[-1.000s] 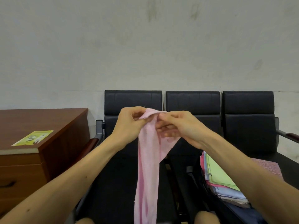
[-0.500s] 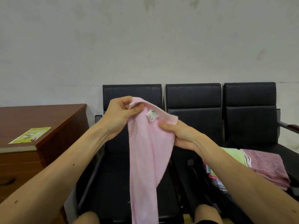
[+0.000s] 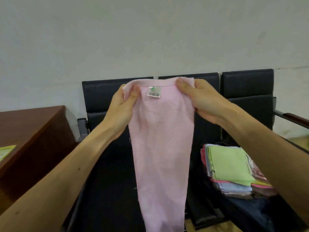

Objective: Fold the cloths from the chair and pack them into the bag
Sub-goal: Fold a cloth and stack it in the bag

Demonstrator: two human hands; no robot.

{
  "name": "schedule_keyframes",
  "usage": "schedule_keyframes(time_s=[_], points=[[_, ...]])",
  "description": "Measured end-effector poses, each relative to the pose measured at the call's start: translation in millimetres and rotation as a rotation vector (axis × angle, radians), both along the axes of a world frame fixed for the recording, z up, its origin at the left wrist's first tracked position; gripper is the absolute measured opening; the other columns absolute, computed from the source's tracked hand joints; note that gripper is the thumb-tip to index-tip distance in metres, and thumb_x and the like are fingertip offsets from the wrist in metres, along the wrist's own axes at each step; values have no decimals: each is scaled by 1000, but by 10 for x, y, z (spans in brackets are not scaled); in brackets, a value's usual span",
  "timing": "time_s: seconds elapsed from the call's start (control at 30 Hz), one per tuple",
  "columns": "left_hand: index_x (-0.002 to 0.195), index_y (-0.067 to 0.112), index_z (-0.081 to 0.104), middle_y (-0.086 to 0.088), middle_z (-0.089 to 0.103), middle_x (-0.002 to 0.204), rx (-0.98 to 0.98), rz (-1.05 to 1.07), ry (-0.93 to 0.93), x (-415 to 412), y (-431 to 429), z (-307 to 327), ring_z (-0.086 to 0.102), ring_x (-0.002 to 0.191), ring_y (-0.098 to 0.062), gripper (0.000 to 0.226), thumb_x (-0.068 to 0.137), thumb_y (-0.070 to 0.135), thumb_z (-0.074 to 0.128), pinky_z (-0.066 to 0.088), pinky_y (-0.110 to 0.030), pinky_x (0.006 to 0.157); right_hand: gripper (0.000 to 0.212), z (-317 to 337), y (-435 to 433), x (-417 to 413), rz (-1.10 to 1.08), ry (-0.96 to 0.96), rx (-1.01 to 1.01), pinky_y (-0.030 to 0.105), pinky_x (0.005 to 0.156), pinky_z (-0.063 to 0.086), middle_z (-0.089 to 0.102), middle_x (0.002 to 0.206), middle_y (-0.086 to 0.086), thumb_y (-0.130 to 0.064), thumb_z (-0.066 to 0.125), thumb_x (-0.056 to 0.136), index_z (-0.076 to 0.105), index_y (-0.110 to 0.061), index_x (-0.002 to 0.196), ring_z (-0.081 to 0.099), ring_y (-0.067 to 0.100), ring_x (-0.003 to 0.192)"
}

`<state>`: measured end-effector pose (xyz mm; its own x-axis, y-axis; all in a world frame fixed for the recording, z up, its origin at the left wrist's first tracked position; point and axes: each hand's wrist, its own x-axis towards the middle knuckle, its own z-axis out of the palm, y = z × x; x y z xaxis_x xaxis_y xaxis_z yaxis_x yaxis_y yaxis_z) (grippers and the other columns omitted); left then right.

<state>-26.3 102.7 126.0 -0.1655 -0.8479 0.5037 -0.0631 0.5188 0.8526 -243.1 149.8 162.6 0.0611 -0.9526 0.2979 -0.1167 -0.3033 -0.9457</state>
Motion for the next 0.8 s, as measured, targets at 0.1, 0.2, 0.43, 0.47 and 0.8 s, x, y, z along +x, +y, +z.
schedule_keyframes(time_s=[0.1, 0.2, 0.43, 0.47, 0.8], points=[[122, 17, 61, -7, 64, 123, -30, 35, -29, -157, -95, -2, 63, 115, -21, 40, 101, 47, 47, 50, -44, 103, 27, 37, -62, -118, -53, 19, -4, 22, 76, 56, 75, 93, 1, -27, 51, 103, 70, -7, 102, 70, 9, 83], [122, 5, 58, -8, 61, 116, -60, 58, -48, -300, -123, -80, 62, 107, -19, 43, 103, 42, 47, 51, -36, 99, 29, -21, -3, -244, -93, 41, -4, 21, 76, 57, 75, 94, 0, -28, 49, 103, 70, -8, 105, 71, 8, 82], [119, 10, 59, -8, 64, 121, -6, 48, 16, -516, 133, -32, 63, 111, -18, 36, 102, 39, 50, 51, -39, 98, 28, -60, 227, -404, -120, 47, -20, 24, 79, 57, 76, 96, -1, -31, 49, 102, 70, -12, 104, 72, 9, 86], [118, 11, 60, -8, 64, 122, -3, 39, 23, -535, 159, -21, 63, 111, -18, 34, 102, 39, 51, 51, -38, 99, 29, -54, 242, -417, -120, 35, -26, 25, 82, 57, 76, 99, 0, -31, 49, 102, 70, -11, 106, 72, 10, 88], [103, 10, 55, 8, 55, 91, -121, 176, -73, -940, 453, 22, 50, 71, 8, 30, 102, 40, 49, 46, -9, 65, 30, -11, 467, -845, -95, 22, -50, 27, 87, 55, 76, 100, -1, -33, 49, 103, 71, -12, 105, 71, 10, 93]])
